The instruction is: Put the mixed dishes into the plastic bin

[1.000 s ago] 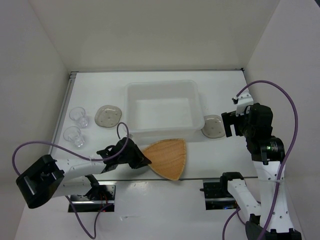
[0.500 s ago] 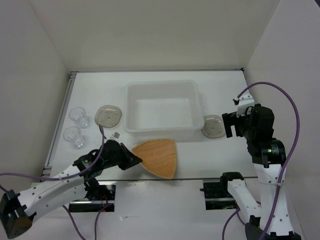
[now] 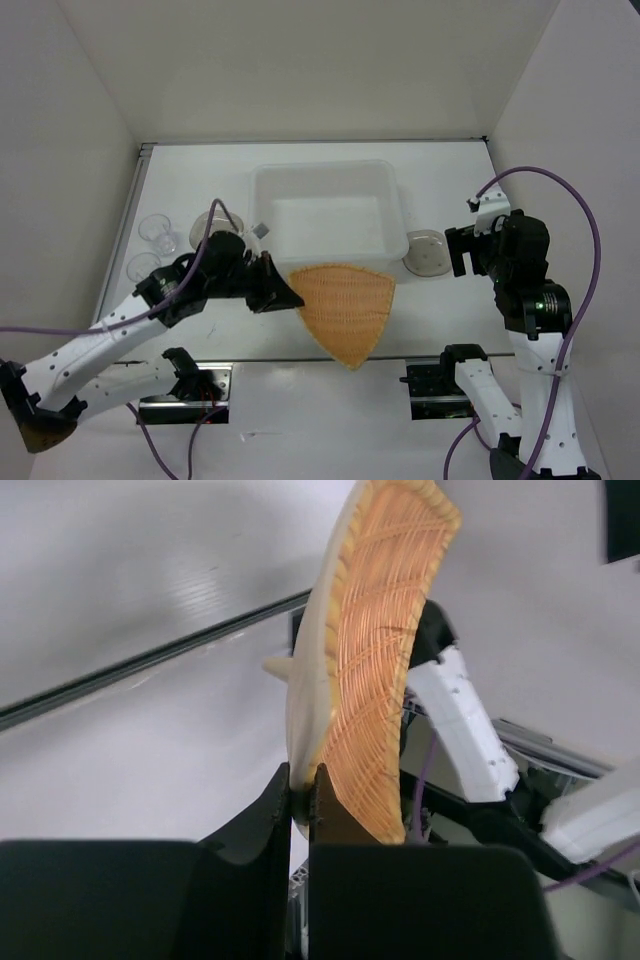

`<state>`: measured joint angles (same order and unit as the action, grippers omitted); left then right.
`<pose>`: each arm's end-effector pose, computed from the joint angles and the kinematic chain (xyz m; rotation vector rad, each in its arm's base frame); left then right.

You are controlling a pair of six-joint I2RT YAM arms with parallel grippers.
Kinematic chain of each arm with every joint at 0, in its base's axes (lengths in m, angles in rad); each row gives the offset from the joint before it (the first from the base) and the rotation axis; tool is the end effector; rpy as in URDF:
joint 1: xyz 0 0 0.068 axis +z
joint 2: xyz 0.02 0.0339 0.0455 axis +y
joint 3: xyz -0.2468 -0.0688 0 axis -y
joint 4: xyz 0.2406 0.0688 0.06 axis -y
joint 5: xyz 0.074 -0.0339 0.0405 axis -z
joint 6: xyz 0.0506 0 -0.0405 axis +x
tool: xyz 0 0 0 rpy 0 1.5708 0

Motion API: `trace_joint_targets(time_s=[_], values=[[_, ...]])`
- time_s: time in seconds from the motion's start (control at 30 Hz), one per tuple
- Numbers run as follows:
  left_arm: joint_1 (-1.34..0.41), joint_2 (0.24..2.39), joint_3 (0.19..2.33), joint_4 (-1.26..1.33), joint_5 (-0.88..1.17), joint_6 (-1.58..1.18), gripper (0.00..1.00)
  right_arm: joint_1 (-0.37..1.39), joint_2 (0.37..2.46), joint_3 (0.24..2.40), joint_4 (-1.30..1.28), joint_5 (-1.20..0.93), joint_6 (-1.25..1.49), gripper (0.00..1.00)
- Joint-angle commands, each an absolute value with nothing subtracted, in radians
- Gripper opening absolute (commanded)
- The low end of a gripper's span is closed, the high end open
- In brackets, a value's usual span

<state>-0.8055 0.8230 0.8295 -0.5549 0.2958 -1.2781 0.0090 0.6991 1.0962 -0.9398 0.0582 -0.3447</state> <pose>0.1257 -0.1522 0.2922 -0.3824 2.4812 -1.3996 0.1364 -0.0017 0.3564 -0.3392 2.0962 -0.2612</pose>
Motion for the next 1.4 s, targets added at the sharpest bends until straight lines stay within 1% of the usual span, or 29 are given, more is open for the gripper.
trace_joint_targets(time_s=[0.0, 0.03, 0.07, 0.1, 0.13, 0.17, 0.2, 0.3, 0.33, 0.37, 0.47, 0.6, 0.7, 0.87, 1.03, 1.07, 1.1, 1.17, 1.2, 1.23, 1.3, 1.33, 1.37], values=[[-0.764, 0.955, 1.09, -0.474, 0.362, -1.091, 0.0, 0.015, 0.689, 1.092, -0.894, 0.072, -0.334, 0.99], [-0.735, 1.053, 1.145, -0.474, 0.371, -1.024, 0.0, 0.015, 0.689, 1.092, -0.894, 0.072, -0.334, 0.99], [-0.706, 1.102, 1.248, -0.465, 0.412, -0.991, 0.0, 0.015, 0.678, 1.092, -0.894, 0.072, -0.334, 0.99], [-0.64, 1.153, 1.299, -0.465, 0.435, -0.959, 0.0, 0.015, 0.678, 1.092, -0.894, 0.072, -0.334, 0.99], [-0.608, 1.251, 1.348, -0.465, 0.457, -0.906, 0.0, 0.015, 0.678, 1.092, -0.894, 0.072, -0.334, 0.99], [-0.577, 1.294, 1.392, -0.478, 0.492, -0.884, 0.0, 0.015, 0.667, 1.092, -0.894, 0.072, -0.334, 0.99], [-0.51, 1.375, 1.466, -0.492, 0.512, -0.843, 0.0, 0.015, 0.667, 1.092, -0.894, 0.072, -0.334, 0.99], [-0.418, 1.481, 1.544, -0.523, 0.563, -0.778, 0.0, 0.015, 0.647, 1.092, -0.885, 0.081, -0.325, 0.99], [-0.372, 1.558, 1.592, -0.534, 0.563, -0.753, 0.0, 0.015, 0.647, 1.092, -0.885, 0.092, -0.325, 0.99], [-0.351, 1.601, 1.621, -0.563, 0.574, -0.697, 0.0, 0.015, 0.638, 1.092, -0.885, 0.092, -0.325, 0.99], [-0.296, 1.753, 1.696, -0.574, 0.632, -0.643, 0.0, 0.015, 0.629, 1.092, -0.885, 0.092, -0.316, 0.99], [-0.285, 1.908, 1.785, -0.591, 0.626, -0.601, 0.0, 0.015, 0.629, 1.092, -0.885, 0.103, -0.316, 0.99], [-0.285, 1.968, 1.809, -0.612, 0.626, -0.589, 0.0, 0.015, 0.629, 1.092, -0.885, 0.103, -0.316, 0.99], [-0.295, 1.993, 1.717, -0.555, 0.603, -0.598, 0.0, 0.015, 0.629, 1.092, -0.885, 0.103, -0.316, 0.99], [-0.304, 2.063, 1.704, -0.535, 0.577, -0.598, 0.01, 0.015, 0.629, 1.092, -0.876, 0.103, -0.316, 0.99], [-0.304, 2.083, 1.718, -0.535, 0.577, -0.598, 0.12, 0.015, 0.629, 1.092, -0.876, 0.103, -0.316, 0.99], [-0.314, 2.092, 1.738, -0.548, 0.577, -0.598, 0.18, 0.015, 0.643, 1.092, -0.876, 0.103, -0.307, 0.99], [-0.314, 2.103, 1.749, -0.557, 0.551, -0.589, 0.24, 0.015, 0.658, 1.092, -0.876, 0.112, -0.307, 0.99], [-0.314, 2.103, 1.762, -0.571, 0.542, -0.589, 0.36, 0.015, 0.673, 1.092, -0.876, 0.112, -0.307, 0.99], [-0.314, 2.103, 1.763, -0.584, 0.531, -0.578, 0.44, 0.015, 0.683, 1.092, -0.876, 0.112, -0.307, 0.99], [-0.314, 2.094, 1.772, -0.597, 0.517, -0.578, 0.57, 0.015, 0.716, 1.092, -0.867, 0.132, -0.298, 0.99], [-0.314, 2.094, 1.772, -0.606, 0.508, -0.578, 0.65, 0.015, 0.733, 1.104, -0.867, 0.15, -0.298, 0.99], [-0.314, 2.085, 1.782, -0.606, 0.508, -0.578, 0.69, 0.015, 0.78, 1.12, -0.867, 0.164, -0.288, 0.99]])
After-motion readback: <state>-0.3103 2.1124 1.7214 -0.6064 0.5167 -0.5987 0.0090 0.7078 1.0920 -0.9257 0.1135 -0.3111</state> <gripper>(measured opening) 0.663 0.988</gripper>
